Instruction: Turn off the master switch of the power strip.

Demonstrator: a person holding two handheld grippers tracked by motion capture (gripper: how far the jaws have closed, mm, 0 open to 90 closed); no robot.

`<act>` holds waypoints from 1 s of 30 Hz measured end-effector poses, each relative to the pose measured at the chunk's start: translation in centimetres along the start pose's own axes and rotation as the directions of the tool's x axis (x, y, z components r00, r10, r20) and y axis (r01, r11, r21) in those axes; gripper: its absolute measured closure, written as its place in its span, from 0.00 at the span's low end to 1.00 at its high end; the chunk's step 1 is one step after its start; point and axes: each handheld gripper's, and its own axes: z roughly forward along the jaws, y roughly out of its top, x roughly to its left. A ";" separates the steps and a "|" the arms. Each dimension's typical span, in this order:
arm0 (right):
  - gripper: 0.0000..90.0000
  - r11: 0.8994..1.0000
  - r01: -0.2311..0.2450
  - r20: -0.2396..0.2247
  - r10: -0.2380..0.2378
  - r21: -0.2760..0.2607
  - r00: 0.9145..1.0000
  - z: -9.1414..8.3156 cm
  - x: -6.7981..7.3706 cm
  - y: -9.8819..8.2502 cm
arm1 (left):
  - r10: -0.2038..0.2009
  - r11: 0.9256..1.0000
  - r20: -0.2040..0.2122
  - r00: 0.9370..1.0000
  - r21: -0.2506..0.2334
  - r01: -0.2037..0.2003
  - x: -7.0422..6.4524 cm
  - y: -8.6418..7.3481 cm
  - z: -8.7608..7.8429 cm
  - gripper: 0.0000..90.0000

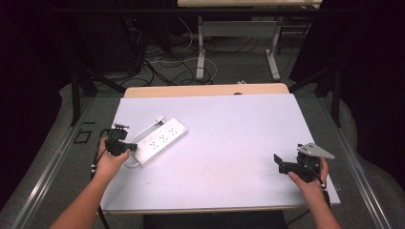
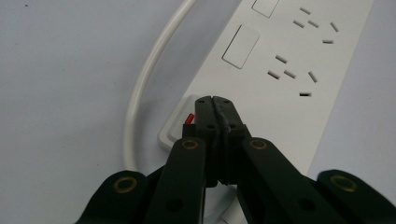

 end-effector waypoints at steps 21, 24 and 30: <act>0.00 1.000 0.005 -0.003 -0.005 -0.014 1.000 0.1 0.0 -0.1 | 0.036 0.999 -0.055 0.998 -0.003 -0.037 -0.8 -0.2 0.4 1.00; 0.00 1.000 0.003 -0.005 -0.003 -0.008 1.000 0.1 0.0 -0.1 | 0.024 1.000 -0.040 0.999 -0.008 -0.024 -0.5 -0.3 0.3 1.00; 0.00 1.000 0.008 0.000 -0.008 -0.009 1.000 0.1 -0.1 0.0 | 0.000 1.000 -0.010 1.000 -0.023 0.000 -0.1 -0.4 0.1 1.00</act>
